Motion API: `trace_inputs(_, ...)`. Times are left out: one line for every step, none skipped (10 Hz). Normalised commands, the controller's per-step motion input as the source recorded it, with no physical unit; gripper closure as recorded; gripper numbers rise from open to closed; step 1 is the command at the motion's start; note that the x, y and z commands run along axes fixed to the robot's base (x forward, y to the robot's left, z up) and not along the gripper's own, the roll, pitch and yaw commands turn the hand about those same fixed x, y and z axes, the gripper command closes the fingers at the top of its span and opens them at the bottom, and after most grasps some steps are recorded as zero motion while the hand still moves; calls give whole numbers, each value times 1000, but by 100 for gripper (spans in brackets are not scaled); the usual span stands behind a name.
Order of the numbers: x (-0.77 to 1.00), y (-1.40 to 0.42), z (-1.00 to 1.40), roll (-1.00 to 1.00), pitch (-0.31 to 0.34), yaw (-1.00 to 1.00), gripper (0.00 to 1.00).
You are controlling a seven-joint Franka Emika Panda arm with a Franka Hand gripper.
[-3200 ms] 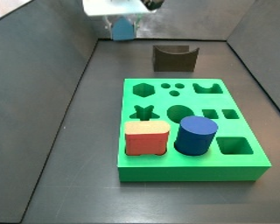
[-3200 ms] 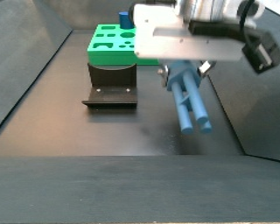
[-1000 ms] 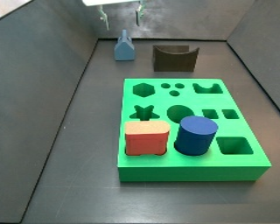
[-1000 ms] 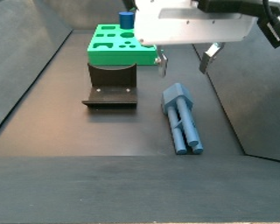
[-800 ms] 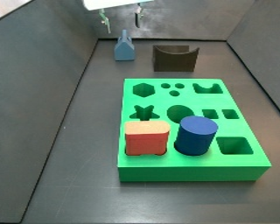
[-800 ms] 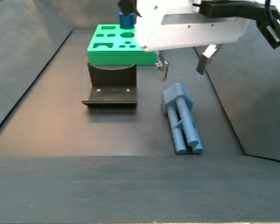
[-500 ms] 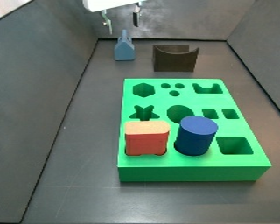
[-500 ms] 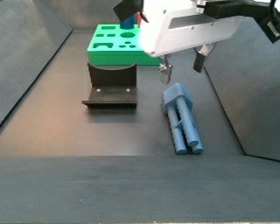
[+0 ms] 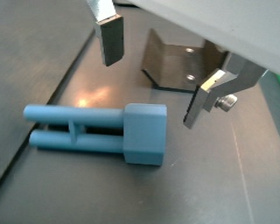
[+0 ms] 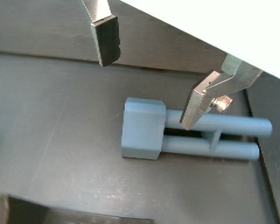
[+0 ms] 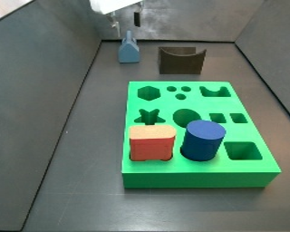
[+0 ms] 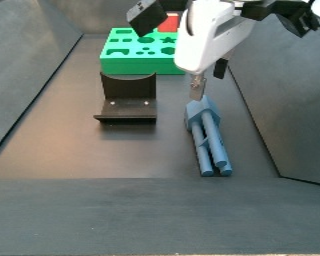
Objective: Pick up the 3 prong object. Move up. Rotate the 3 prong object. Place the 3 prong object on the fixture. Regrasp the 3 prong object. Move to above the board. Insert the 3 prong object.
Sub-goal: Rotate the 3 prong object.
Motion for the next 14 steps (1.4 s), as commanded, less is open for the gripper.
trace_inputs(36,7,-46,2,-1,1000,0)
trace_inputs(36,7,-46,2,-1,1000,0)
trace_inputs(36,7,-46,2,-1,1000,0)
trace_inputs(36,7,-45,2,-1,1000,0)
trace_inputs(35,6,-45,2,-1,1000,0)
trace_inputs(35,6,-45,2,-1,1000,0)
trace_inputs(35,6,-45,2,-1,1000,0)
trace_inputs(35,6,-45,2,-1,1000,0)
trace_inputs(36,6,-45,3,-1,1000,0)
trace_inputs(36,6,-45,3,-1,1000,0)
trace_inputs(35,6,-44,3,-2,1000,0)
trace_inputs(35,6,-44,3,-2,1000,0)
trace_inputs(36,6,-44,3,-2,1000,0)
trace_inputs(36,6,-44,3,-2,1000,0)
